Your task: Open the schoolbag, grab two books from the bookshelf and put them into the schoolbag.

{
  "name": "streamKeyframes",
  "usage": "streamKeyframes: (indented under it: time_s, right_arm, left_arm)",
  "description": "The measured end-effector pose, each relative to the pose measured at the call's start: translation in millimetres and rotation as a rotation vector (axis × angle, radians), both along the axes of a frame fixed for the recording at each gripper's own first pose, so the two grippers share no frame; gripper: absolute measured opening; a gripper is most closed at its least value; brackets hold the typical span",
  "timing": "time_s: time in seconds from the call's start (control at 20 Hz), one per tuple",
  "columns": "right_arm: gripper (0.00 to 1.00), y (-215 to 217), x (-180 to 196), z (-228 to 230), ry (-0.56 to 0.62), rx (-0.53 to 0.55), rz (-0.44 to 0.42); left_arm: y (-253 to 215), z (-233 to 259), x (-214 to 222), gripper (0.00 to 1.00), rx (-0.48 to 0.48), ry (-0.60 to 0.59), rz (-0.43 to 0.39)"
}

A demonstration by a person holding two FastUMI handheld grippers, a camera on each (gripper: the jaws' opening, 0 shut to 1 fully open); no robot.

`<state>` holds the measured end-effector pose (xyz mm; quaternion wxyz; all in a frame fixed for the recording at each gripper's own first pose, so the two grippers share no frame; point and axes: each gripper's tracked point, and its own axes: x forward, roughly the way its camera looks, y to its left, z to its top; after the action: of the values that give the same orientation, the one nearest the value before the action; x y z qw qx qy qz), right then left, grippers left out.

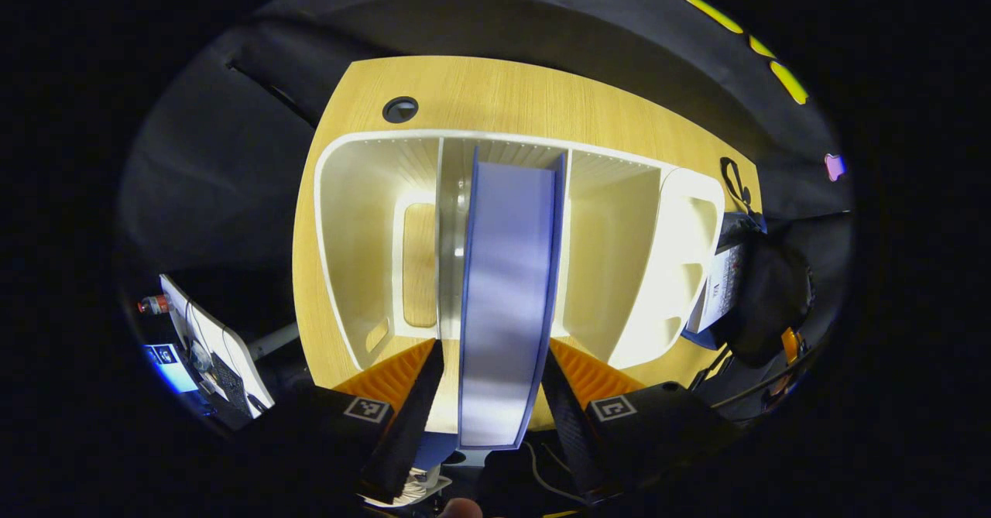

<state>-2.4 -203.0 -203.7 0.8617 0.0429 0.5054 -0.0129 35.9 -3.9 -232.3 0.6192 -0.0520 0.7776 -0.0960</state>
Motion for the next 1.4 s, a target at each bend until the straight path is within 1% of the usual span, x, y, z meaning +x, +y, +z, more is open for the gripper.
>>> streamKeyframes:
  time_s: [0.15, 0.2, 0.25, 0.3, 0.35, 0.4, 0.45, 0.5, 0.55, 0.7, 0.75, 0.8, 0.85, 1.0, 1.1, 1.25, 1.4]
  right_arm:
    - [0.00, 1, 0, 0, 0.001, 0.002, -0.001]
    - [0.00, 1, 0, 0, 0.000, 0.003, -0.003]
    - [0.00, 1, 0, 0, 0.000, 0.004, -0.005]
    - [0.00, 1, 0, -1, -0.001, 0.004, -0.005]
    - [0.00, 0, 0, 0, -0.001, 0.003, -0.005]
    - [0.00, 0, -1, 0, -0.002, 0.003, -0.006]
    - [0.00, 0, -1, 1, -0.003, 0.003, -0.006]
    - [0.00, 0, -2, 0, -0.004, 0.002, -0.006]
    - [0.00, 1, -1, 0, -0.004, 0.004, -0.006]
    - [0.00, 2, -2, -1, -0.007, 0.009, -0.002]
    - [0.00, 3, -2, -1, -0.008, 0.010, 0.000]
    - [0.00, 3, -2, -1, -0.008, 0.012, 0.004]
    - [0.00, 4, -1, -1, -0.010, 0.013, 0.007]
    - [0.00, 7, -3, -1, -0.017, 0.013, 0.019]
    - [0.01, 7, -4, -4, -0.014, 0.018, 0.024]
    - [0.00, 10, -5, -4, -0.012, 0.020, 0.033]
    - [0.00, 10, -7, -3, -0.009, 0.005, 0.048]
  left_arm:
    - [3, -2, 0, 0.69, 0.014, 0.007, 0.001]
    - [3, -3, -1, 0.67, 0.016, 0.011, 0.003]
    - [5, -3, -1, 0.70, 0.019, 0.014, 0.007]
    - [4, -3, -1, 0.63, 0.018, 0.016, 0.011]
    - [4, -3, -1, 0.65, 0.019, 0.017, 0.014]
    - [5, -4, -2, 0.58, 0.021, 0.019, 0.017]
    - [5, -4, -3, 0.58, 0.025, 0.018, 0.017]
    - [7, -3, -3, 0.51, 0.031, 0.016, 0.017]
    - [8, -3, -3, 0.48, 0.038, 0.011, 0.023]
    - [11, 7, -6, 0.45, 0.047, -0.001, 0.038]
    - [12, 13, -8, 0.49, 0.044, -0.012, 0.033]
    - [14, 22, -9, 0.48, 0.042, -0.025, 0.028]
    - [17, 31, -12, 0.43, 0.043, -0.039, 0.019]
    - [27, 71, -25, 0.42, 0.044, -0.100, -0.016]
    - [33, 104, -35, 0.42, 0.033, -0.151, -0.025]
    - [44, 158, -43, 0.42, 0.001, -0.256, 0.014]
    - [60, 203, -46, 0.42, -0.021, -0.370, 0.102]
